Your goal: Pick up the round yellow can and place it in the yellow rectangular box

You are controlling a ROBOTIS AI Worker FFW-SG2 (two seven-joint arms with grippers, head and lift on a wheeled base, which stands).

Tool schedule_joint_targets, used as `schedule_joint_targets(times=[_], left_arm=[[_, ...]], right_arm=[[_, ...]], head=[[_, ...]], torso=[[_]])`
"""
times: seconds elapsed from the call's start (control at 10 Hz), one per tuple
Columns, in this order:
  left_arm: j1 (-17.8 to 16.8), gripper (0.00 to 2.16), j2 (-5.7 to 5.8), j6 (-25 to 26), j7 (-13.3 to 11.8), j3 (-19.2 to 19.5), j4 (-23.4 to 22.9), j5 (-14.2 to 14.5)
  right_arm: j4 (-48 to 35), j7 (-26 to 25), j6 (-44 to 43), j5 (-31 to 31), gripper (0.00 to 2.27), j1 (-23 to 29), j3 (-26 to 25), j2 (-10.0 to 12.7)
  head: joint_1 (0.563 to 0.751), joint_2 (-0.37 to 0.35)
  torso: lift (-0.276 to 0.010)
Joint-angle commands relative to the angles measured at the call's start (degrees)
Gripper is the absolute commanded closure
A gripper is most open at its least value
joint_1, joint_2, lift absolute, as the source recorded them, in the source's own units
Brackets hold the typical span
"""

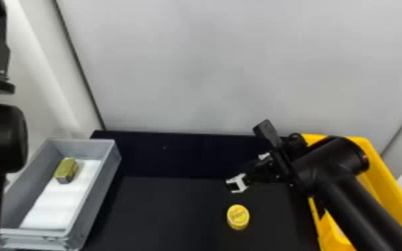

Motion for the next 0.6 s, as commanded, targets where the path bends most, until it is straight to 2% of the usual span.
schedule_joint_targets(times=[0.0,0.5], left_arm=[[-0.16,0.10,-0.05,0.13,0.00,-0.25,0.00,-0.07],[-0.33,0.10,-0.13,0.22,0.00,-0.42,0.00,-0.07]], right_arm=[[0.78,0.05,0.36,-1.08,0.16,0.83,0.55,0.68],[2.18,0.23,0.98,-1.34,0.16,2.85,0.99,1.12]], head=[[0.663,0.054],[0.663,0.054]], torso=[[-0.010],[-0.010]])
